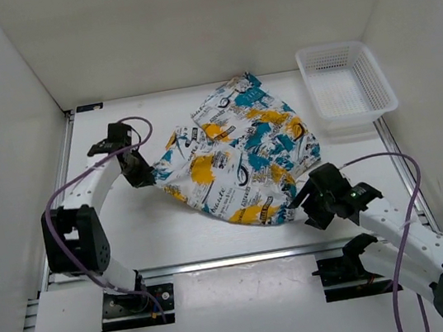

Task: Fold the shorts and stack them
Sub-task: Flatten the shorts out, then fold the shorts

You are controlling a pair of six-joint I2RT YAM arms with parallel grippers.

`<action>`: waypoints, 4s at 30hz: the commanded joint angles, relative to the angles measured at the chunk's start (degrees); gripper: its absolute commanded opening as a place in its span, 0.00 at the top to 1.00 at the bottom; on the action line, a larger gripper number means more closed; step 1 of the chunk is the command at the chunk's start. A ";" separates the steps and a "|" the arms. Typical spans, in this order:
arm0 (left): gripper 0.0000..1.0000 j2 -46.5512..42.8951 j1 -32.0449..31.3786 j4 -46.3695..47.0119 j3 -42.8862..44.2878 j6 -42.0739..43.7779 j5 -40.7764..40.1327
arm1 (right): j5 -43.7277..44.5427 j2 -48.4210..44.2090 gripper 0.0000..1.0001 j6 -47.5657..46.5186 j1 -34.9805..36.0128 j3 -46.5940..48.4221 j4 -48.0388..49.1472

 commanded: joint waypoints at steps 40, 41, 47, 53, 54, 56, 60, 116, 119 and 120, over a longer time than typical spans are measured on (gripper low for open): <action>0.90 -14.94 2.31 -14.11 40.15 0.61 1.25 | 15.99 21.40 1.00 -47.21 5.77 62.69 -7.43; 0.90 -14.95 3.00 -15.15 43.58 0.61 1.24 | 14.94 21.40 1.00 -48.45 5.77 65.42 -8.49; 0.90 -22.06 4.06 -14.12 58.11 0.61 -1.05 | 2.30 15.61 1.00 -56.01 6.29 76.43 -13.77; 0.90 -29.28 4.06 -11.91 63.73 2.36 -6.04 | -16.07 7.44 1.00 -59.35 6.29 78.36 -12.54; 0.90 -30.06 4.06 -11.91 65.48 2.37 -6.66 | -17.05 6.65 1.00 -59.36 6.29 78.36 -12.54; 0.90 -30.07 4.06 -12.43 70.93 3.86 -8.07 | -18.99 4.80 1.00 -58.66 6.29 79.59 -12.54; 0.90 -30.59 3.01 -11.83 76.22 4.48 -11.58 | -20.84 3.21 1.00 -56.47 6.29 80.64 -12.54; 0.90 -28.11 1.34 -8.13 -2.59 -1.49 -2.19 | -5.90 32.76 1.00 -50.22 -8.30 35.58 0.21; 0.90 -33.75 0.64 -8.13 -11.56 -5.44 -1.57 | -4.58 29.94 1.00 -47.41 -7.25 29.07 0.82; 0.90 -34.54 0.11 -8.13 -13.40 -6.49 -1.57 | -4.58 29.93 1.00 -46.80 -7.24 27.67 1.52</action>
